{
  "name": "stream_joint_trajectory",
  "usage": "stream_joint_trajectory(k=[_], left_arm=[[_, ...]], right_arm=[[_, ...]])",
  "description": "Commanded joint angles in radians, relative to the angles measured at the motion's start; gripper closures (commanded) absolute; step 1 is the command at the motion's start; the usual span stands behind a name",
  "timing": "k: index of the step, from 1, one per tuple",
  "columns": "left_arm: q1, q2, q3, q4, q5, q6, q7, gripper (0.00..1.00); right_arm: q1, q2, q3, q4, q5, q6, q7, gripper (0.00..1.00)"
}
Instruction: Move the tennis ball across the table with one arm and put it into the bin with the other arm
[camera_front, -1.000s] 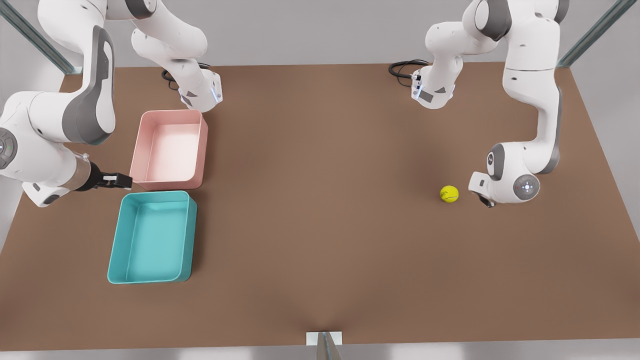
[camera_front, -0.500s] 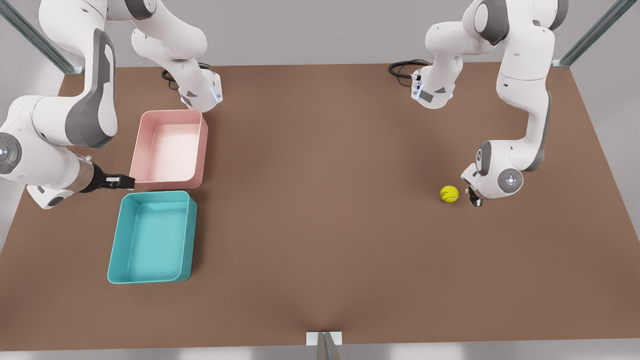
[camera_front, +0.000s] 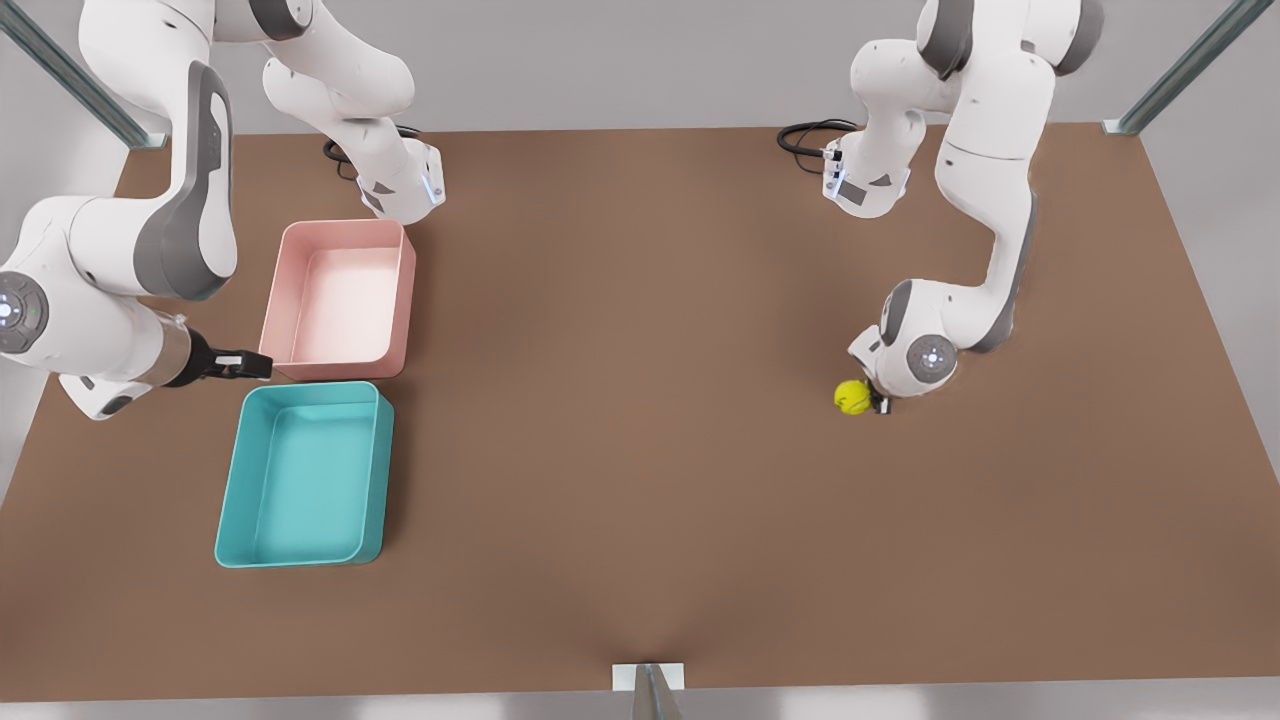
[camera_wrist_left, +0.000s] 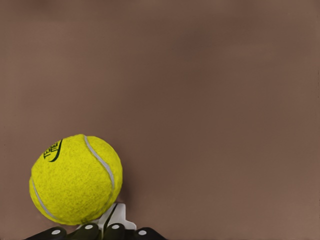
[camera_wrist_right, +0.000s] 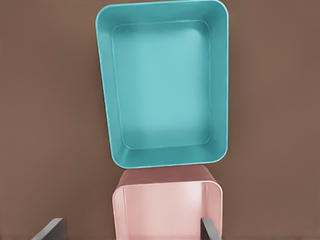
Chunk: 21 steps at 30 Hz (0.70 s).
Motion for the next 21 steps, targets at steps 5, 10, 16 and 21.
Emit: stream_joint_trajectory(k=[5, 10, 16, 21], left_arm=[[0.005, -0.013, -0.023, 0.087, -0.421, -0.180, -0.584, 0.79], [0.037, -0.051, 0.123, 0.543, -0.066, -0.787, -1.323, 0.00], [0.072, -0.133, 0.184, 0.814, -0.138, -1.016, -1.508, 0.00], [0.078, -0.123, 0.181, 0.813, -0.111, -1.047, -1.466, 0.00]], right_arm=[[0.000, 0.000, -0.002, 0.000, 0.005, 0.002, -0.001, 0.00], [0.000, 0.004, -0.002, 0.000, 0.013, 0.002, -0.001, 0.00], [0.120, 0.230, 0.008, 0.086, 0.068, 0.243, 0.086, 0.00], [0.152, 0.316, 0.008, 0.088, 0.079, 0.418, 0.086, 0.00]])
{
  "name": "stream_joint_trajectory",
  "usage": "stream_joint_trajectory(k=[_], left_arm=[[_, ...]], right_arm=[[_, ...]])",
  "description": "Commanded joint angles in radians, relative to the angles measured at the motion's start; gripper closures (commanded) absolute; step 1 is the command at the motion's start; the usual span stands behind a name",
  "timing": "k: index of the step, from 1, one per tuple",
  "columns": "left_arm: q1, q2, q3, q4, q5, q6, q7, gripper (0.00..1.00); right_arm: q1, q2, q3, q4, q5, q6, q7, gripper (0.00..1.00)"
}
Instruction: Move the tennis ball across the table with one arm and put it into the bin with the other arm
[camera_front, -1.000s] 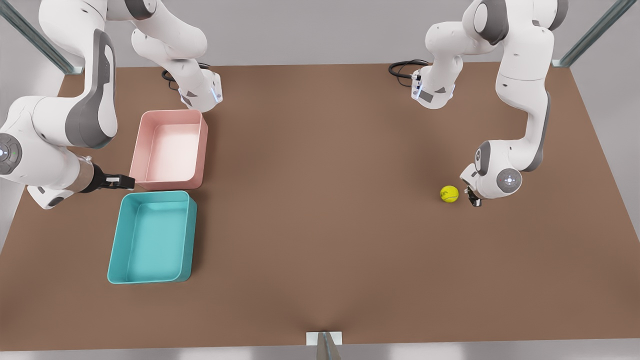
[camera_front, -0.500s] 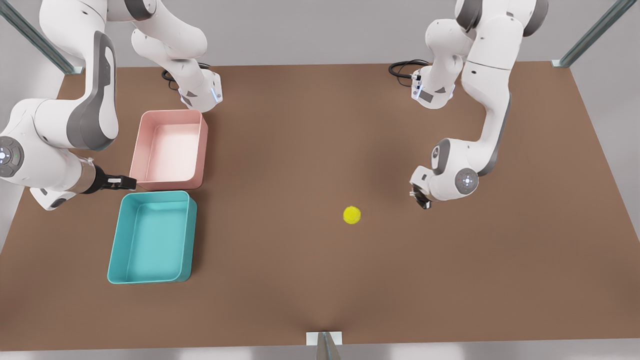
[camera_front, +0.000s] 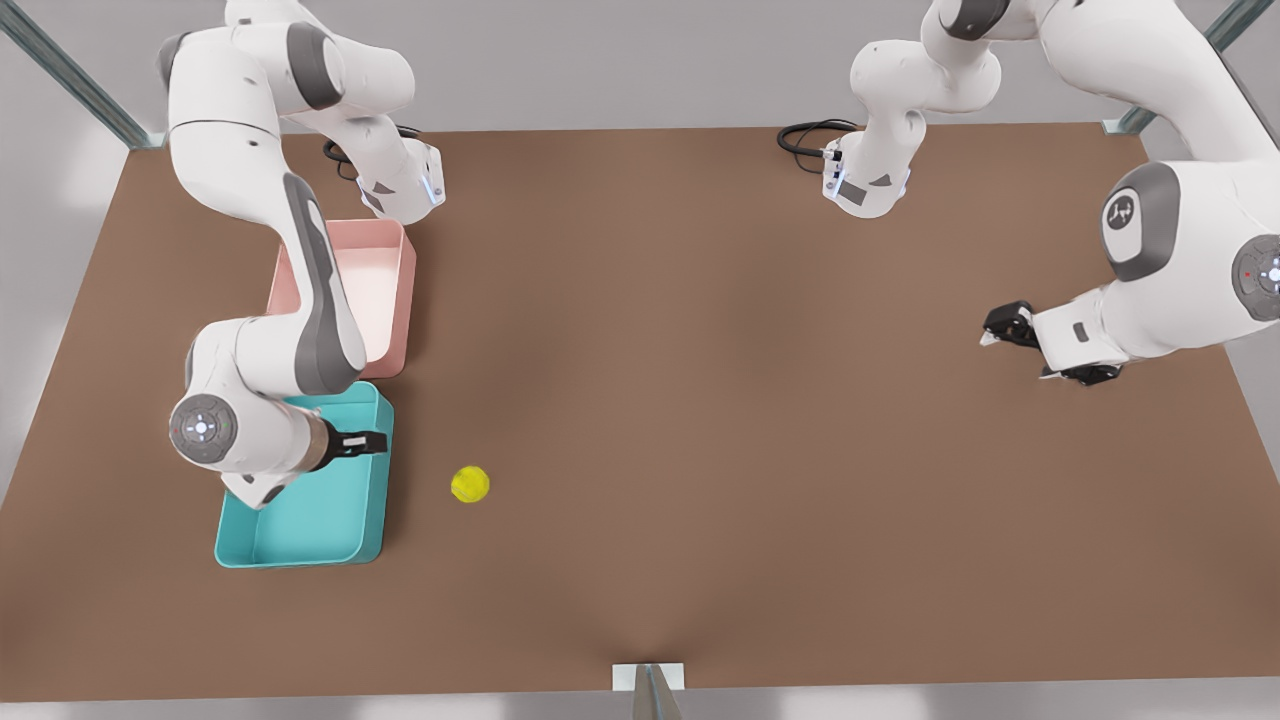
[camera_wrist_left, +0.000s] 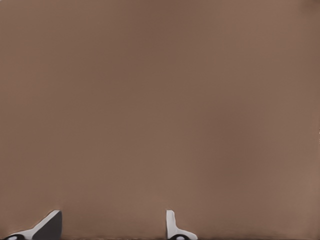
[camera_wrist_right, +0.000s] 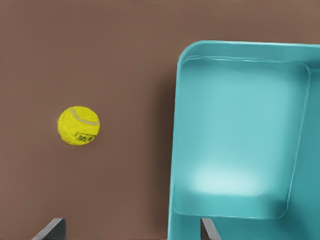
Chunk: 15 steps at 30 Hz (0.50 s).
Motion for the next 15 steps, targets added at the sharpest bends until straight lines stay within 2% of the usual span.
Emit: stream_joint_trajectory(k=[1, 15], left_arm=[[0.003, 0.001, 0.001, 0.001, 0.015, -0.104, -0.601, 0.00], [0.027, 0.013, 0.000, 0.001, 0.016, -0.104, -0.522, 0.00]], right_arm=[[0.010, 0.029, 0.000, -0.001, 0.008, 0.200, 0.054, 0.00], [0.067, 0.209, 0.000, 0.081, 0.005, 0.426, 0.106, 0.00]])
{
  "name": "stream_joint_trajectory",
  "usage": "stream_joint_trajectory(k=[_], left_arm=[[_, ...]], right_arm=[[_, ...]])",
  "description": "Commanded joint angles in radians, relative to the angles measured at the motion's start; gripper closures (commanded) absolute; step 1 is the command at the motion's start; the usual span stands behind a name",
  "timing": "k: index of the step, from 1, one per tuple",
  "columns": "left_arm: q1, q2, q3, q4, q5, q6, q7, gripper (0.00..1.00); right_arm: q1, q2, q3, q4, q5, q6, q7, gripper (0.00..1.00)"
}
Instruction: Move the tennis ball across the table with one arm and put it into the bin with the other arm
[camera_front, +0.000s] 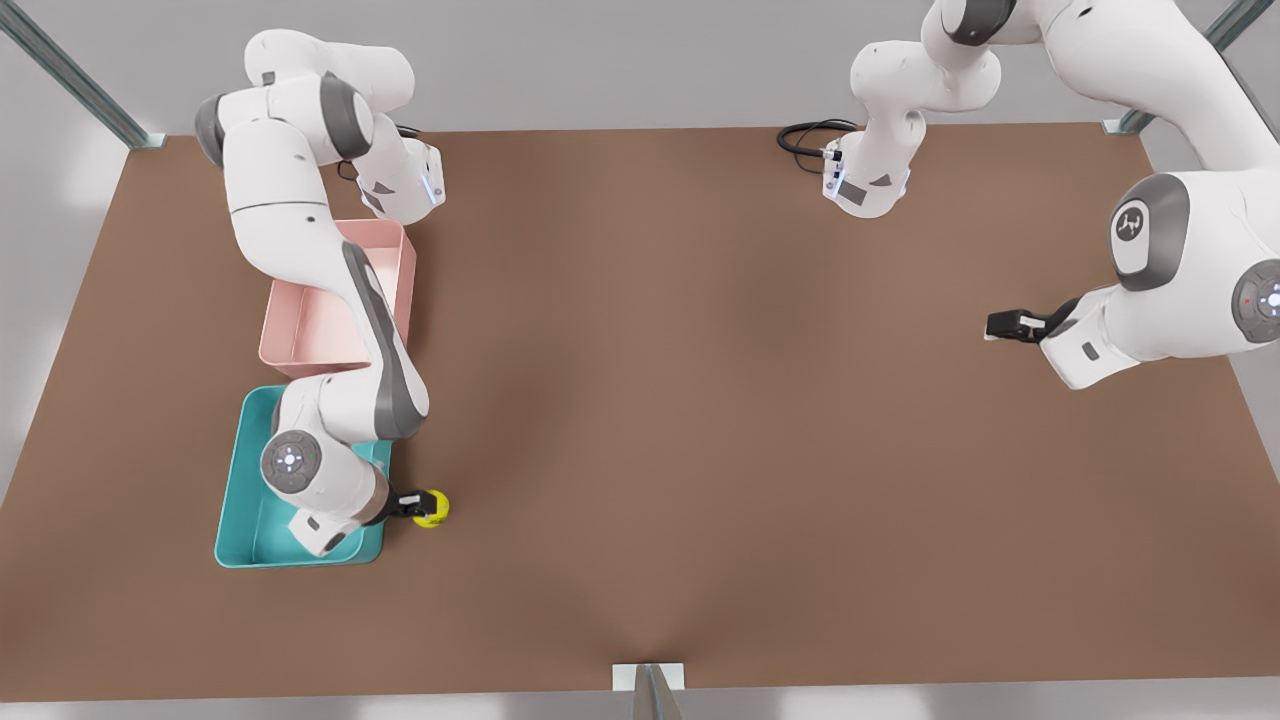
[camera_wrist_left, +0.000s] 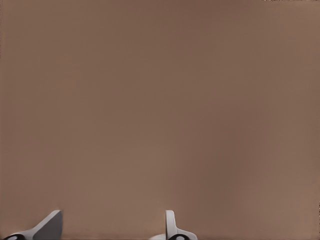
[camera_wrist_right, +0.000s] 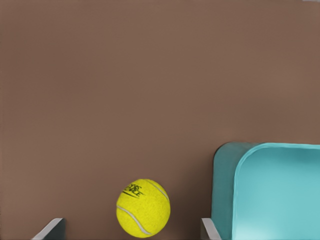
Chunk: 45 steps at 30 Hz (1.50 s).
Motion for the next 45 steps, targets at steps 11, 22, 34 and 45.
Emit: stream_joint_trajectory(k=[11, 22, 34, 45], left_arm=[[0.001, -0.001, 0.000, -0.001, -0.002, -0.016, -0.225, 0.00], [-0.002, 0.007, 0.000, -0.002, 0.000, -0.016, -0.225, 0.00], [-0.001, 0.021, 0.000, -0.002, -0.002, -0.030, -0.224, 0.00], [0.001, 0.022, 0.000, -0.002, -0.002, -0.030, -0.225, 0.00]], right_arm=[[0.010, 0.090, 0.000, -0.010, -0.015, 0.182, 0.055, 0.00], [0.016, 0.086, -0.002, -0.099, -0.012, 0.181, 0.058, 0.00], [0.020, 0.100, -0.005, -0.117, -0.014, 0.185, 0.058, 0.00], [0.019, 0.145, -0.003, -0.119, -0.014, 0.208, 0.058, 0.00]])
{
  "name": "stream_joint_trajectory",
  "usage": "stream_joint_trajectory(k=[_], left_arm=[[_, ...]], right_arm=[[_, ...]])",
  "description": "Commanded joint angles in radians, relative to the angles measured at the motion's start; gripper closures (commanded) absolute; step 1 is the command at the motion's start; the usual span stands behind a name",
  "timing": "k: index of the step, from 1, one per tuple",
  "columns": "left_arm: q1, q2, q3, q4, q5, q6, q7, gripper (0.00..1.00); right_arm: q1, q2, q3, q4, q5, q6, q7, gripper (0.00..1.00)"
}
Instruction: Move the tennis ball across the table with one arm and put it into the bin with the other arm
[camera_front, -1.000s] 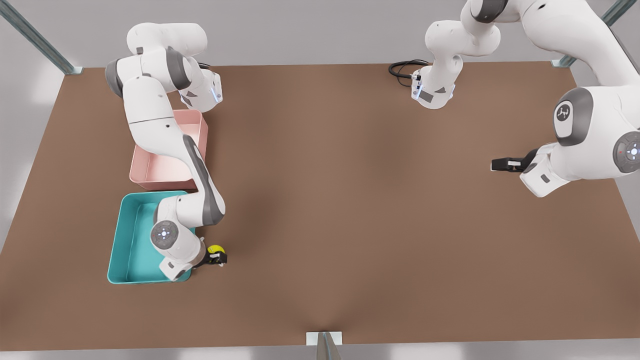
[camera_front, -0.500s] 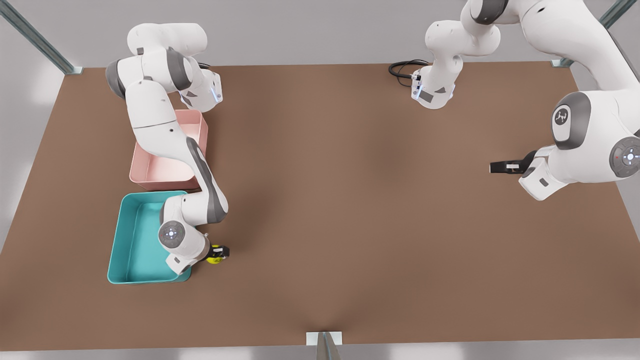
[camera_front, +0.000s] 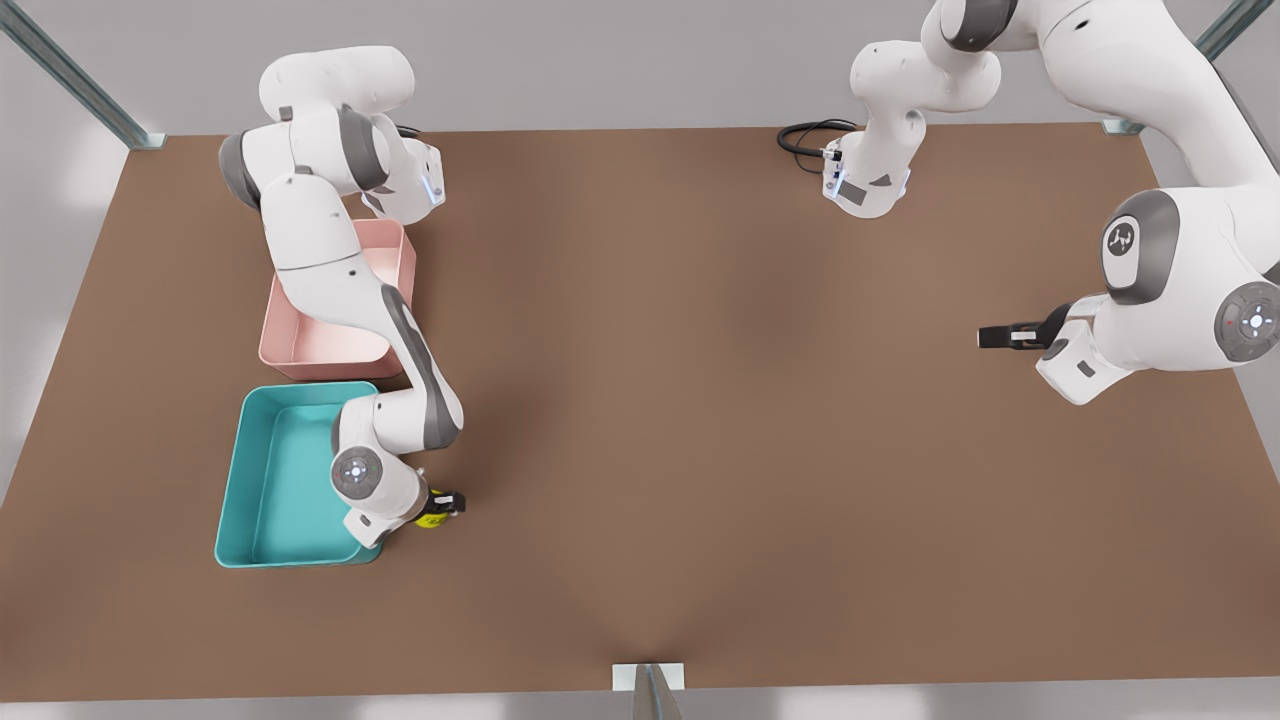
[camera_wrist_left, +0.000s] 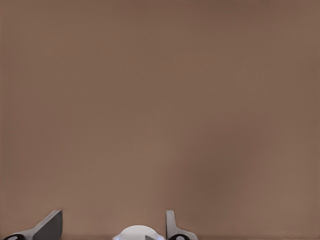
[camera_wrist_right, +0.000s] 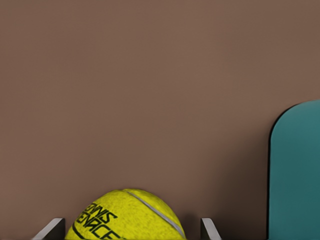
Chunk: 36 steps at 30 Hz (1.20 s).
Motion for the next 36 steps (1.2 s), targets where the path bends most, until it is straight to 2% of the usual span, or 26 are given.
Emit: stream_joint_trajectory(k=[1, 3, 4, 5, 6, 7, 13, 18, 21, 26, 27, 31, 33, 36], left_arm=[[0.000, -0.001, 0.000, 0.000, 0.000, -0.002, -0.017, 0.00], [0.000, 0.000, 0.000, -0.001, 0.000, -0.003, -0.019, 0.00], [0.000, 0.005, 0.000, -0.001, 0.000, -0.003, -0.019, 0.00], [-0.001, 0.005, 0.000, -0.001, 0.000, -0.003, -0.019, 0.00], [-0.001, 0.005, 0.000, -0.001, 0.000, -0.003, -0.019, 0.00], [-0.001, 0.005, 0.000, -0.001, 0.000, -0.003, -0.019, 0.00], [-0.001, 0.006, 0.000, -0.001, 0.000, -0.001, -0.019, 0.00], [0.000, 0.006, 0.000, -0.001, 0.000, -0.001, -0.019, 0.00], [0.002, 0.006, 0.000, -0.001, 0.000, -0.001, -0.019, 0.00], [-0.004, 0.005, 0.000, 0.000, 0.003, -0.001, -0.017, 0.00], [-0.004, 0.005, -0.001, 0.000, 0.003, -0.001, -0.017, 0.00], [-0.003, 0.005, -0.001, 0.000, 0.003, 0.001, -0.017, 0.00], [-0.003, 0.005, 0.000, 0.000, 0.003, -0.001, -0.017, 0.00], [-0.003, 0.005, -0.001, 0.000, 0.003, -0.001, -0.019, 0.00]], right_arm=[[0.001, 0.003, 0.000, 0.000, 0.002, 0.005, 0.000, 0.00], [0.001, 0.005, 0.000, 0.002, 0.002, 0.005, 0.000, 0.00], [0.001, 0.003, 0.000, 0.002, 0.002, 0.005, 0.000, 0.05], [0.001, 0.003, 0.000, 0.002, 0.002, 0.005, -0.001, 0.21], [0.001, 0.003, 0.000, 0.003, 0.002, 0.005, -0.001, 0.29], [0.001, 0.003, 0.000, 0.005, 0.002, 0.005, -0.001, 0.30], [-0.006, -0.029, 0.002, 0.017, 0.009, 0.003, -0.011, 0.30], [-0.018, -0.209, 0.003, -0.046, 0.014, -0.090, -0.040, 0.29], [-0.090, -0.276, 0.002, -0.049, 0.014, -0.211, -0.139, 0.29], [-0.246, -0.221, -0.005, -0.038, 0.011, -0.238, -0.340, 0.29], [-0.246, -0.206, -0.005, -0.035, 0.011, -0.230, -0.340, 0.00], [-0.234, -0.201, 0.003, -0.030, 0.015, -0.242, -0.311, 0.00], [-0.184, -0.259, 0.005, -0.024, 0.012, -0.444, -0.074, 0.00], [-0.116, -0.353, 0.003, 0.256, -0.037, -0.988, 0.026, 0.00]])
